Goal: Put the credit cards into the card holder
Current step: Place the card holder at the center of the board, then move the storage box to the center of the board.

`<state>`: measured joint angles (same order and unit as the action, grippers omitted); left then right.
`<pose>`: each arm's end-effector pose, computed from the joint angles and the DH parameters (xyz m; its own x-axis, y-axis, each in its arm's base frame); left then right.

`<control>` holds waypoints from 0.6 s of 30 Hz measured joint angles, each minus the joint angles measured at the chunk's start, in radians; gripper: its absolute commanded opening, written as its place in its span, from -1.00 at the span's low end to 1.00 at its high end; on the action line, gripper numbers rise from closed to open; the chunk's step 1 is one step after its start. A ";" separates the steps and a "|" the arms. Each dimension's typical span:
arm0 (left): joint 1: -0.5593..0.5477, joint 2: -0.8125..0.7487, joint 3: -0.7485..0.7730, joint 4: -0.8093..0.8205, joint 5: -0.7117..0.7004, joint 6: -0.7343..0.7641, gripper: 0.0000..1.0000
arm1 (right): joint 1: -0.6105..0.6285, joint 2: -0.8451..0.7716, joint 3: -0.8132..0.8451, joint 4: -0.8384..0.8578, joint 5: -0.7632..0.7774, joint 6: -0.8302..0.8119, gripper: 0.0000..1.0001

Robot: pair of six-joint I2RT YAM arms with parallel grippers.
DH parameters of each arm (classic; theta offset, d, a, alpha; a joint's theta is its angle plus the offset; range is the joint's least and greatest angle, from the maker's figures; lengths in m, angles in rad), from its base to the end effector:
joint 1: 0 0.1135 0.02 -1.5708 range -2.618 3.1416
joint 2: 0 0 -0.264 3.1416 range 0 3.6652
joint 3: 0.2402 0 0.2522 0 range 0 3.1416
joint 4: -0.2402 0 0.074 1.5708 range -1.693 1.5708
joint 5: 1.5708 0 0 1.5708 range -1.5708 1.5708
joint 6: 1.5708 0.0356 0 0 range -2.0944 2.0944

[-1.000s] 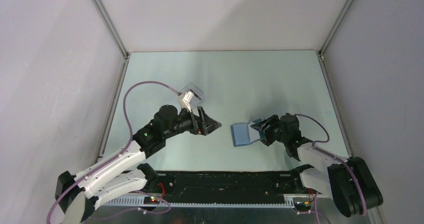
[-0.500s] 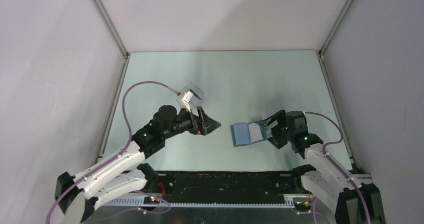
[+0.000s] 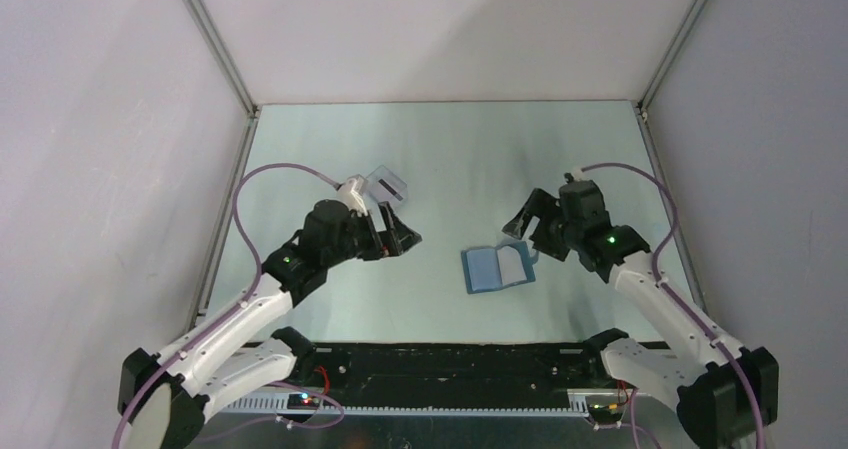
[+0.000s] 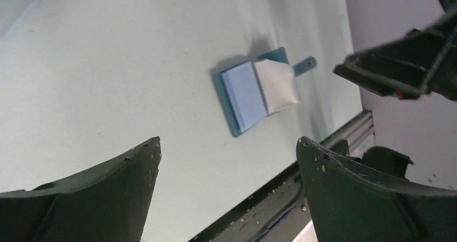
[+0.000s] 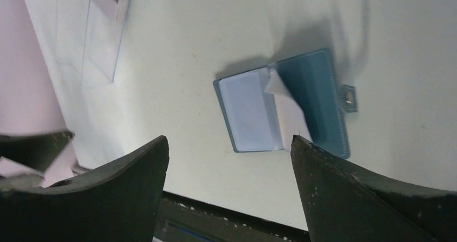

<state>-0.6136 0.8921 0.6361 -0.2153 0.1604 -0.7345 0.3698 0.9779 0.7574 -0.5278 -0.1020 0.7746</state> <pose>0.1632 -0.1219 0.2655 -0.7344 -0.2920 -0.6127 0.2594 0.7134 -0.6510 0.1897 0.0774 0.2630 -0.7535 0.4542 -0.4753 0.1370 0.8156 0.5621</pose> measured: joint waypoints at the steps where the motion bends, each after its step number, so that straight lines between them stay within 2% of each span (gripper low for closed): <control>1: 0.023 0.005 0.000 -0.012 0.000 0.000 0.99 | 0.023 0.021 0.019 -0.005 -0.003 -0.021 0.71; 6: 0.148 0.046 0.023 -0.072 0.000 0.022 0.99 | 0.113 0.123 0.062 -0.018 -0.030 -0.098 0.64; 9: 0.207 0.114 0.096 -0.135 -0.028 0.071 0.98 | 0.133 0.164 0.062 -0.035 -0.045 -0.125 0.62; 14: 0.229 0.294 0.299 -0.237 -0.148 0.210 0.90 | 0.137 0.225 0.062 -0.048 -0.060 -0.155 0.62; 18: 0.230 0.469 0.436 -0.286 -0.211 0.323 0.75 | 0.136 0.243 0.062 -0.047 -0.084 -0.170 0.62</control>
<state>-0.3836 1.3609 1.0718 -0.5018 -0.0509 -0.4110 0.5056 1.2213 0.8196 -0.5751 -0.1856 0.6044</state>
